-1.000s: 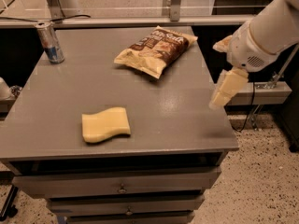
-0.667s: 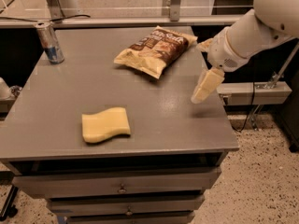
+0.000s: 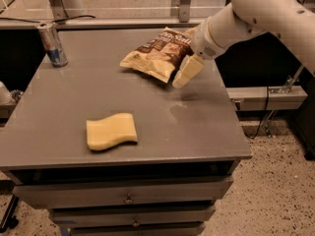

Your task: Move brown chip bag near redbull can

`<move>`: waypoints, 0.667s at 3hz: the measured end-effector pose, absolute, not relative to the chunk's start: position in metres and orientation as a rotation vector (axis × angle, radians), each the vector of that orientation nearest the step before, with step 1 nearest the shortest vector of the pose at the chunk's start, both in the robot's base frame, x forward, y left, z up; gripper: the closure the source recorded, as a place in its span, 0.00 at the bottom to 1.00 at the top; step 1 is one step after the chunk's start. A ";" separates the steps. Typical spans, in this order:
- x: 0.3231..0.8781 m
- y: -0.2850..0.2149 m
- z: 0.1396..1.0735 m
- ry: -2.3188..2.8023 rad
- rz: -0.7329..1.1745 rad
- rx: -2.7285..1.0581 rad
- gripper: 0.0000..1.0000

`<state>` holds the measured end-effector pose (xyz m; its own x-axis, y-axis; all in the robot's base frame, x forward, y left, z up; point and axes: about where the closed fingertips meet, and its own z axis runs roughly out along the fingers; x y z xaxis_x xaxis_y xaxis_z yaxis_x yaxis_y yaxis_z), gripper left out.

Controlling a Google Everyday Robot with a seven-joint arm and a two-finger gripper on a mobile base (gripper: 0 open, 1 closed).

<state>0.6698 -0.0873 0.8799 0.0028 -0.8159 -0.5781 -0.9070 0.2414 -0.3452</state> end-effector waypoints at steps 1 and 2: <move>0.689 -0.054 0.881 1.775 0.199 -1.556 0.00; 0.693 -0.038 0.869 1.766 0.220 -1.557 0.16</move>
Offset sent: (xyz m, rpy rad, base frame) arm 0.0258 0.0650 -0.0286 0.0764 -0.0041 0.0311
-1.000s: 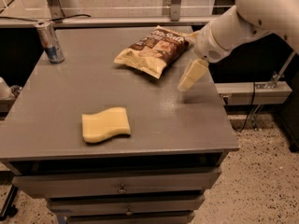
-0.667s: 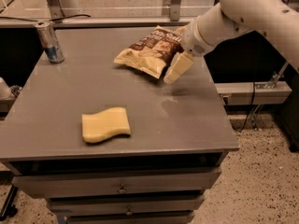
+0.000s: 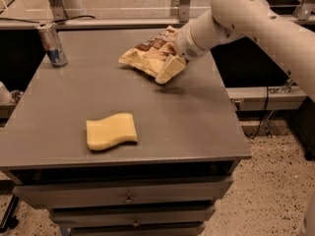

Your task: Move brown chip bag near redbull can

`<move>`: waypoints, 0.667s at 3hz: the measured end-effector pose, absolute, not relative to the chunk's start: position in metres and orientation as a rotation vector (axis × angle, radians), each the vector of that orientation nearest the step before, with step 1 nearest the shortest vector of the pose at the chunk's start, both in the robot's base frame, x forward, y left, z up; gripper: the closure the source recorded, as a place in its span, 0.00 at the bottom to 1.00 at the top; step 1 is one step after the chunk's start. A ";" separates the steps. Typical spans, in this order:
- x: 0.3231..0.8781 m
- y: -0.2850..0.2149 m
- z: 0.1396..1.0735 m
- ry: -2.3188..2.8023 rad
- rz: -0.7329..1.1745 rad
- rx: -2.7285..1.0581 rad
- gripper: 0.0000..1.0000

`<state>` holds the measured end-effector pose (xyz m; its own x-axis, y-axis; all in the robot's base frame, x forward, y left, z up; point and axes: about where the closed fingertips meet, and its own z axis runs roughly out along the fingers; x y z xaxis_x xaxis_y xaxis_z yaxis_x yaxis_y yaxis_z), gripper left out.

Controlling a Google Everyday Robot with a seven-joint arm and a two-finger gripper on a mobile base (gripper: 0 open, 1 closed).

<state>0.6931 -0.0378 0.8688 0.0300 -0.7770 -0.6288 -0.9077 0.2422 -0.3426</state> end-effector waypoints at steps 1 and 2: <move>0.694 -0.035 0.860 1.777 0.224 -1.557 0.40; 0.693 -0.033 0.859 1.776 0.227 -1.560 0.64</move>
Offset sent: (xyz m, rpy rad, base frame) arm 0.0005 0.0026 -0.0079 -0.0024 0.0082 -0.0035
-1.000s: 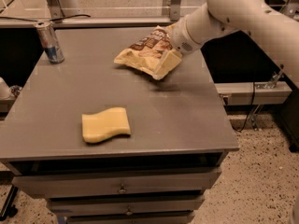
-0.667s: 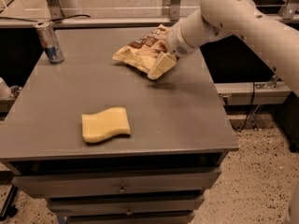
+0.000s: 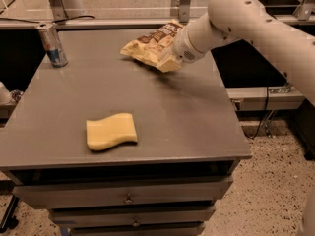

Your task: Move brown chip bag near redbull can

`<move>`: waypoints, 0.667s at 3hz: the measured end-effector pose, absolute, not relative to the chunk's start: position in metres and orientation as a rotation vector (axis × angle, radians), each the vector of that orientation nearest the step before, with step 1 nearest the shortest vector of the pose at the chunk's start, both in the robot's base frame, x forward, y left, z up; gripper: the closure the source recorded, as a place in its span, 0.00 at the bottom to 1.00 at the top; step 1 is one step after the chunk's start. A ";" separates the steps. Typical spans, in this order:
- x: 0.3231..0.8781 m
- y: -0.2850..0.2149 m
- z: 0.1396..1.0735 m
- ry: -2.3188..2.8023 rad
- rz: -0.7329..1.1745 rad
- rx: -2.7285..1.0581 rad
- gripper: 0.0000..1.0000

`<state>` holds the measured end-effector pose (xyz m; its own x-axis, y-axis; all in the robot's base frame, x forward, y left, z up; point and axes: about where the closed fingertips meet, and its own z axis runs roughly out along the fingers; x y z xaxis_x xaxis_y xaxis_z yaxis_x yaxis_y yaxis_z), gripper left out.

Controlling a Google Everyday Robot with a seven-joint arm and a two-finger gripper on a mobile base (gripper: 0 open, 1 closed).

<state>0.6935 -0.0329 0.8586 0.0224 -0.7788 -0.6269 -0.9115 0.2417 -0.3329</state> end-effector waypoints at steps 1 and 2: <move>0.693 -0.031 0.857 1.775 0.230 -1.563 0.86; 0.696 -0.026 0.860 1.757 0.226 -1.569 1.00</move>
Offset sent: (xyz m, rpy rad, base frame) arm 0.0067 0.0092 0.0098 0.0051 -0.0359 0.0196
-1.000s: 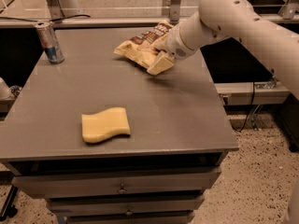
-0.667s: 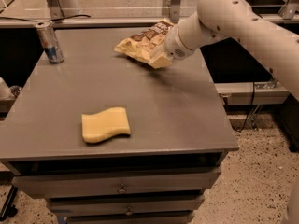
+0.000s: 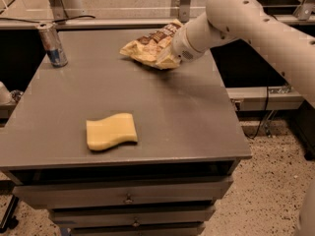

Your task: Move brown chip bag near redbull can

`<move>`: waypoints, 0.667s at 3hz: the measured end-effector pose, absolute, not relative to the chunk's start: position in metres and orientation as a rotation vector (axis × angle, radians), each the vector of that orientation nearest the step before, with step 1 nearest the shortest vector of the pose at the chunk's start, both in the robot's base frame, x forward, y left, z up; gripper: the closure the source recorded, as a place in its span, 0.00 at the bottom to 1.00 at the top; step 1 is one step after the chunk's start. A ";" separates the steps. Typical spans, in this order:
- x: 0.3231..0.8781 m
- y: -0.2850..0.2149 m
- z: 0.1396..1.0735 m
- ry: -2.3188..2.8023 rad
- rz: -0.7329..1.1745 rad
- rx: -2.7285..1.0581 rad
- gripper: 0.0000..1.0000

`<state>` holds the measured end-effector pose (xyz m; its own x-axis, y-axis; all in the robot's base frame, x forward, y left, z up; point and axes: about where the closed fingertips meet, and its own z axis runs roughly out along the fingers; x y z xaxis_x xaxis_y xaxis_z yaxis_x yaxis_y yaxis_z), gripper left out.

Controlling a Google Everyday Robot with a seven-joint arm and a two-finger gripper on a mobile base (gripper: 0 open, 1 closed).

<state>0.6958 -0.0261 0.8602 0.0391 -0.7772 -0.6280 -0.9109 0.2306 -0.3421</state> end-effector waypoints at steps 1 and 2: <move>0.710 -0.006 0.864 1.688 0.261 -1.584 1.00; 0.728 0.035 0.872 1.559 0.365 -1.618 1.00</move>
Offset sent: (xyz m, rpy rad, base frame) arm 0.0631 0.1066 0.0452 0.2517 -0.0999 0.3010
